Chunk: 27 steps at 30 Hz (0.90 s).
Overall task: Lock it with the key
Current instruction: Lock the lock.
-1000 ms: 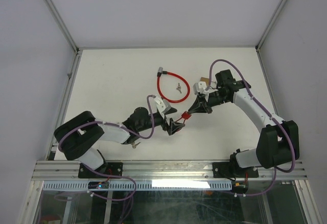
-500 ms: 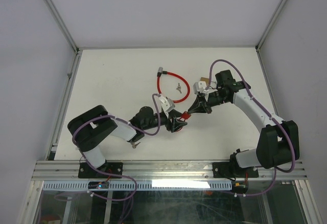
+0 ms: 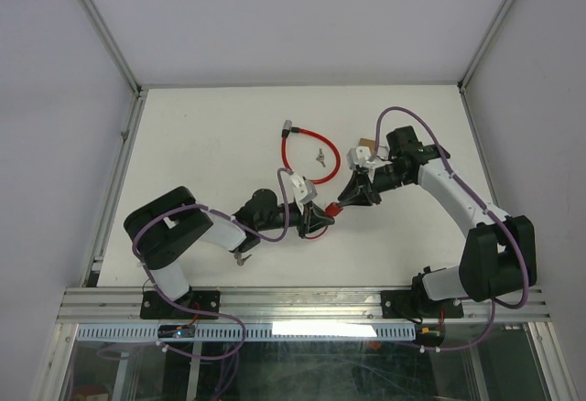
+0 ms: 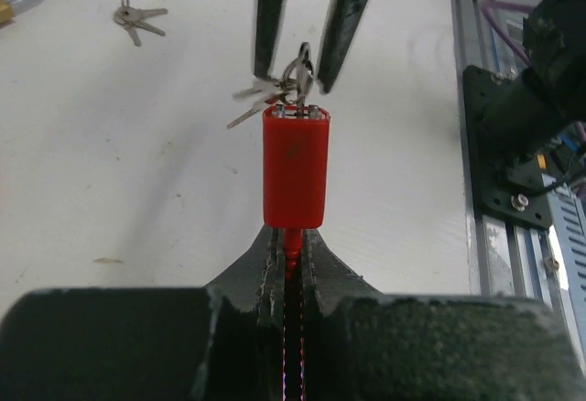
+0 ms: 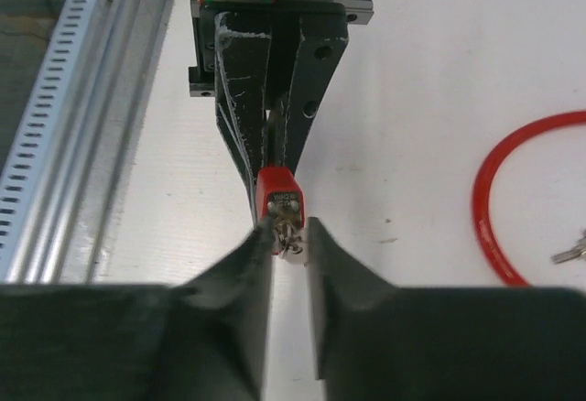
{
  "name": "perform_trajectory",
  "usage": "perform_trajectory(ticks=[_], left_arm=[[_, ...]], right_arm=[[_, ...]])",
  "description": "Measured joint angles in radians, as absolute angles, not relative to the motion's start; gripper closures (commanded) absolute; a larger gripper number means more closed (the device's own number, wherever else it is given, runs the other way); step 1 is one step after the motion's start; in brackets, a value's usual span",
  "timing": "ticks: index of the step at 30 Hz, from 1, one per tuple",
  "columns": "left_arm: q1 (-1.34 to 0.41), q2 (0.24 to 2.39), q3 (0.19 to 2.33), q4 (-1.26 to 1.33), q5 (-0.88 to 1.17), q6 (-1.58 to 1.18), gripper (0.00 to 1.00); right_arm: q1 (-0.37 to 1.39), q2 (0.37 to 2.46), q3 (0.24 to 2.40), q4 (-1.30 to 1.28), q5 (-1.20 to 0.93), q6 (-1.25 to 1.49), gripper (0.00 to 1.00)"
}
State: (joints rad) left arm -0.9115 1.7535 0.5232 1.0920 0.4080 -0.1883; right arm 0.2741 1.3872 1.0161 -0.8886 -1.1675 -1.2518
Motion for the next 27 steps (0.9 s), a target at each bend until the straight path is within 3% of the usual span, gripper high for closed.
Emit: perform_trajectory(ticks=[2, 5, 6, 12, 20, 23, 27], left_arm=[[-0.898, 1.732, 0.529, 1.028, 0.452, -0.161, 1.0], [-0.877, 1.673, 0.544, 0.874, 0.5, -0.091, 1.0], [-0.872, 1.65, 0.558, 0.803, 0.511, -0.06, 1.0], [-0.862, 1.588, 0.739, 0.357, 0.582, 0.155, 1.0], [-0.855, 1.588, 0.886, -0.006, 0.632, 0.296, 1.0], [-0.855, 1.588, 0.9, -0.081, 0.637, 0.319, 1.0], [-0.855, 1.588, 0.91, -0.131, 0.64, 0.333, 1.0]], right_arm=[[0.262, 1.39, 1.028, -0.946, -1.169, -1.284, 0.45], [0.208, 1.396, 1.082, -1.046, -1.177, -1.353, 0.06], [0.184, 1.396, 1.103, -1.074, -1.183, -1.379, 0.01], [0.13, 1.37, 1.122, -1.222, -1.232, -1.553, 0.0], [0.17, 1.37, 1.008, -1.261, -1.254, -1.665, 0.15], [0.183, 1.354, 0.957, -1.161, -1.237, -1.597, 0.24], [0.234, 1.307, 0.902, -1.026, -1.212, -1.483, 0.44]])
